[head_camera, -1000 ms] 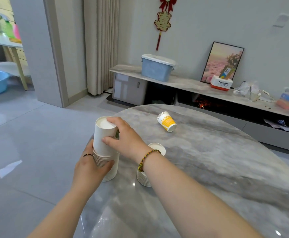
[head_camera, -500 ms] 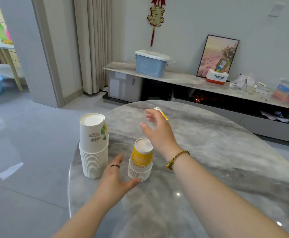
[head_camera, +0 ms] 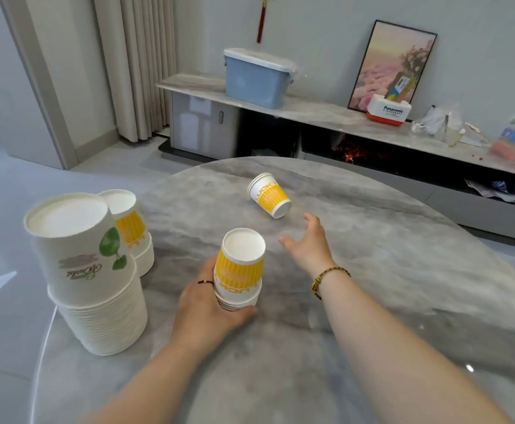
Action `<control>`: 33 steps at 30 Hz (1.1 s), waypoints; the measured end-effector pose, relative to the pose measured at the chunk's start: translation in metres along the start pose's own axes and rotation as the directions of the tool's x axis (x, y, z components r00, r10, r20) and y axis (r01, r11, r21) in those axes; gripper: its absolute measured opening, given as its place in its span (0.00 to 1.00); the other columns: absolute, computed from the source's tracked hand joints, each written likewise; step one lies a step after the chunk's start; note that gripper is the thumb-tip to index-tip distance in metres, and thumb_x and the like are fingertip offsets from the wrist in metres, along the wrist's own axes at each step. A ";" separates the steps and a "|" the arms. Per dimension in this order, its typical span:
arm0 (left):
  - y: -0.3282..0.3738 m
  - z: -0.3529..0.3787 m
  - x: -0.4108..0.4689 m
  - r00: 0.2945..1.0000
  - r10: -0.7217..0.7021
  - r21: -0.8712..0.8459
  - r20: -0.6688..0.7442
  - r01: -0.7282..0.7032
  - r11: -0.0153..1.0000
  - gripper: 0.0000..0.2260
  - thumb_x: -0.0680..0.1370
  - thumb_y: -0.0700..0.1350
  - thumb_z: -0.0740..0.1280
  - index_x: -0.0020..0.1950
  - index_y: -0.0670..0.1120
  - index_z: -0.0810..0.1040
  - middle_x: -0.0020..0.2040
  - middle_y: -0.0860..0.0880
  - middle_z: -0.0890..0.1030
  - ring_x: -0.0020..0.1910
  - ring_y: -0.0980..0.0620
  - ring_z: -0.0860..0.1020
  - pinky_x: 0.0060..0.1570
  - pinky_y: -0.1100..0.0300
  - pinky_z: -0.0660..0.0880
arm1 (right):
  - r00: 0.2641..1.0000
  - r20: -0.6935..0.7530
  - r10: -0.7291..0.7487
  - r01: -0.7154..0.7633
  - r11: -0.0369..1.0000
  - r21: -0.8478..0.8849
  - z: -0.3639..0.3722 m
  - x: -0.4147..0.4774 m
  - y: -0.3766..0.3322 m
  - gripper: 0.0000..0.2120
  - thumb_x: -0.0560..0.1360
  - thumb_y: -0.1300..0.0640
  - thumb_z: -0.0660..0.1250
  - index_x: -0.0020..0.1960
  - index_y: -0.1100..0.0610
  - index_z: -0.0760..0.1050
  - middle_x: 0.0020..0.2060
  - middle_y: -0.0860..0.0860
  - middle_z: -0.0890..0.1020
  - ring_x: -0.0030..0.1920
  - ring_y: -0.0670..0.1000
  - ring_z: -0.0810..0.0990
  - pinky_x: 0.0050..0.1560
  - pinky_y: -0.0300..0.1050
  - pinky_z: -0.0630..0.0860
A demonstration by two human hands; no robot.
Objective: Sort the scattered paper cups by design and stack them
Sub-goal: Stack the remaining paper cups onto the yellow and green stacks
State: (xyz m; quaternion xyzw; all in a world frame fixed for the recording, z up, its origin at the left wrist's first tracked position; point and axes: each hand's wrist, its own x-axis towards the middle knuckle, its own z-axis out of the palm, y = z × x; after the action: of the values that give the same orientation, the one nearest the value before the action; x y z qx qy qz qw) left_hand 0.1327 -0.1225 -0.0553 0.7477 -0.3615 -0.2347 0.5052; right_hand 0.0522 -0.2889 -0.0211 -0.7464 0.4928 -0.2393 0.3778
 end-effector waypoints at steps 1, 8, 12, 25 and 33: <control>0.000 -0.001 0.009 1.000 0.006 0.004 -0.004 -0.006 1.000 0.31 0.53 0.53 0.74 0.52 0.64 0.65 0.44 0.58 0.78 0.49 0.50 0.78 0.47 0.60 0.70 | 1.000 0.002 -0.005 0.005 1.000 0.008 0.004 0.009 0.000 0.34 0.71 0.57 0.67 0.71 0.57 0.52 0.72 0.56 0.58 0.71 0.55 0.60 0.68 0.47 0.62; -0.014 0.006 0.046 0.997 0.041 0.057 -0.063 -0.038 0.998 0.33 0.59 0.46 0.78 0.58 0.58 0.66 0.42 0.59 0.75 0.44 0.54 0.73 0.45 0.62 0.66 | 0.996 -0.047 -0.071 0.073 0.996 0.041 0.033 0.076 -0.001 0.40 0.70 0.56 0.70 0.72 0.55 0.47 0.73 0.55 0.55 0.72 0.55 0.58 0.68 0.47 0.61; -0.019 0.010 0.053 0.995 0.055 0.081 -0.080 -0.048 0.996 0.34 0.58 0.49 0.78 0.61 0.54 0.66 0.46 0.56 0.79 0.45 0.49 0.77 0.45 0.57 0.72 | 0.993 -0.114 -0.037 0.039 0.999 0.022 0.056 0.099 -0.001 0.39 0.70 0.56 0.69 0.72 0.55 0.49 0.71 0.56 0.60 0.69 0.58 0.63 0.64 0.50 0.65; -0.008 0.001 0.030 0.998 -0.028 0.017 -0.058 0.029 0.999 0.28 0.60 0.45 0.78 0.48 0.59 0.64 0.44 0.52 0.76 0.50 0.44 0.77 0.44 0.58 0.67 | 0.998 0.059 -0.021 -0.010 0.871 0.491 -0.022 0.005 -0.017 0.09 0.73 0.54 0.65 0.47 0.56 0.66 0.38 0.50 0.72 0.34 0.47 0.69 0.32 0.37 0.65; -0.009 -0.017 -0.030 0.997 0.023 -0.016 0.079 -0.021 1.000 0.27 0.55 0.50 0.75 0.47 0.67 0.66 0.47 0.61 0.78 0.49 0.56 0.78 0.52 0.56 0.74 | 0.941 0.070 -0.331 0.295 0.904 0.310 -0.080 -0.088 -0.059 0.11 0.60 0.51 0.66 0.41 0.45 0.69 0.40 0.46 0.75 0.43 0.47 0.74 0.43 0.37 0.72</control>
State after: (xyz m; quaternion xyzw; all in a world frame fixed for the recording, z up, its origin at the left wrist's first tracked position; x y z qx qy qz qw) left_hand 0.1284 -0.0871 -0.0582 0.7299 -0.3875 -0.2612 0.4989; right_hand -0.0087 -0.2209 0.0750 -0.7640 0.3015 -0.3222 0.4708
